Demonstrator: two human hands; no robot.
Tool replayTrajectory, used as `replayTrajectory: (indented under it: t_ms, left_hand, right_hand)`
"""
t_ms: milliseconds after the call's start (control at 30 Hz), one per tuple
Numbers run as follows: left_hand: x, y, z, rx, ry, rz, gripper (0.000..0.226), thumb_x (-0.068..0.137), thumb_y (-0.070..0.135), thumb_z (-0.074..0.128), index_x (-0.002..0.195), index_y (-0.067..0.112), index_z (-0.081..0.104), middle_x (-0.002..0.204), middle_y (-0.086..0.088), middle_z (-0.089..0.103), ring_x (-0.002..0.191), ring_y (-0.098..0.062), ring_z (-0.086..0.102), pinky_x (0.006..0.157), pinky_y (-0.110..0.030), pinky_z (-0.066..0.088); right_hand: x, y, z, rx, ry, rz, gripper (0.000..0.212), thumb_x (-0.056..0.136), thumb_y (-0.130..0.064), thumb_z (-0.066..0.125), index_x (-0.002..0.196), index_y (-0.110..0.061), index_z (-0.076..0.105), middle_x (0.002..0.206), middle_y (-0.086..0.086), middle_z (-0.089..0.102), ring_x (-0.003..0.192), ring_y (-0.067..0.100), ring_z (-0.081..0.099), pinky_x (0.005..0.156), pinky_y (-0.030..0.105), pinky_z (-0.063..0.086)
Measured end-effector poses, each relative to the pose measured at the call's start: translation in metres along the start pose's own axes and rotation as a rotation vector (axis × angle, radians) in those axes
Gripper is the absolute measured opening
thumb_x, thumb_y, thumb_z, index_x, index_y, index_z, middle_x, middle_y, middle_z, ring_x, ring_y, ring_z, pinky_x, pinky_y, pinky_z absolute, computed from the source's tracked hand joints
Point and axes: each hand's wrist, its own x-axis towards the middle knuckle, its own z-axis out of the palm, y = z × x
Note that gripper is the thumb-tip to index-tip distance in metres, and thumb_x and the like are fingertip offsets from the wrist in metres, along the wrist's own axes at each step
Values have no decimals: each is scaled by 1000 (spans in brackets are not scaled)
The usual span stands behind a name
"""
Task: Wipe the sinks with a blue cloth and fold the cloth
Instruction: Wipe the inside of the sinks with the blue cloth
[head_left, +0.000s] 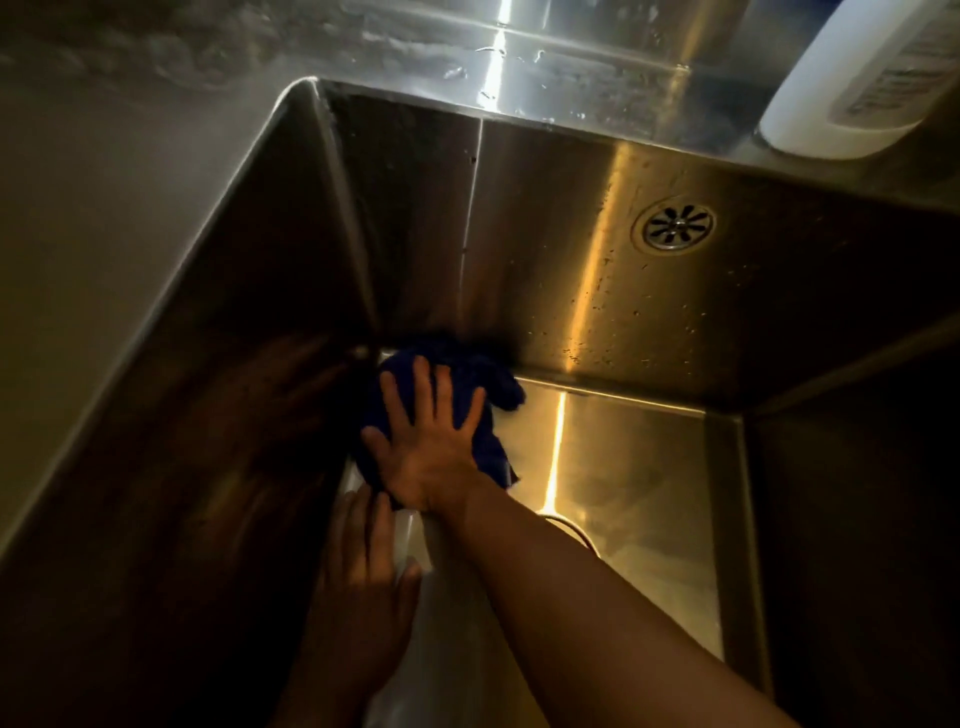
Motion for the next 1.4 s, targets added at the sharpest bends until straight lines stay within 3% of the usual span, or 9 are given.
replayTrajectory:
  t_ms: [200,300,367,500,767,933,1033,1167,1400]
  left_hand:
    - [16,7,-8,-11,109,58,58,97,46,15,128,6,42,133,-26,45,125,-40,38,98,-52,42]
    - [51,17,-23,46,221,132,46,93,37,32,122,3,44,126,-28,50,120,-41,39,96,-55,44]
    - [82,23,-34,129,200,173,49,87,33,40,126,5,47,131,-26,49,123,-41,42,103,-54,39]
    - [132,20,-36,358,-106,265,70,94,48,34,152,18,8,159,-18,4,147,-35,5,118,-49,5]
    - [100,3,-18,407,-506,258,79,93,61,20,117,38,-52,133,-4,-55,134,-27,-42,110,-53,-19]
    - [27,-8,-33,477,-628,408,79,93,59,27,133,35,-37,137,-9,-51,126,-31,-49,110,-56,-18]
    - [-8,-7,-50,551,-607,576,82,87,59,45,150,34,-1,152,-19,-22,140,-39,-25,112,-62,-2]
    - [-52,-8,-57,625,-979,670,77,96,48,39,146,37,-18,137,-11,-47,116,-35,-52,101,-54,-29]
    - [-74,-7,-68,591,-1086,709,69,100,41,35,147,38,-16,144,-8,-41,127,-33,-43,101,-51,-28]
  right_hand:
    - [4,-3,-25,158,-142,-116,67,99,-44,31,150,-33,-11,161,-2,-11,145,14,-18,111,56,-19]
    - [-15,12,-50,549,213,-102,61,97,-30,41,151,-25,13,148,6,42,135,22,38,113,43,25]
    - [-40,36,-59,574,445,-7,56,95,-28,42,148,-22,25,141,5,49,126,21,47,107,35,36]
    - [-115,116,-48,300,475,216,52,98,-27,41,147,-18,28,151,8,34,140,23,27,116,37,22]
    - [-196,188,-24,-49,154,347,61,96,-47,22,152,-29,9,160,12,1,147,29,-8,118,43,3]
    - [-195,194,-11,-43,68,386,60,98,-45,25,150,-34,-4,155,6,-25,139,24,-31,119,47,-2]
    - [-194,196,-12,-14,-16,408,62,98,-49,22,147,-39,-13,148,2,-35,137,23,-35,118,49,-2]
    - [-193,198,-19,0,-151,414,67,96,-56,24,146,-40,-18,150,3,-37,136,24,-36,116,50,-4]
    - [-196,196,-27,10,-231,380,73,94,-59,27,143,-38,-24,143,3,-45,130,25,-43,112,45,-15]
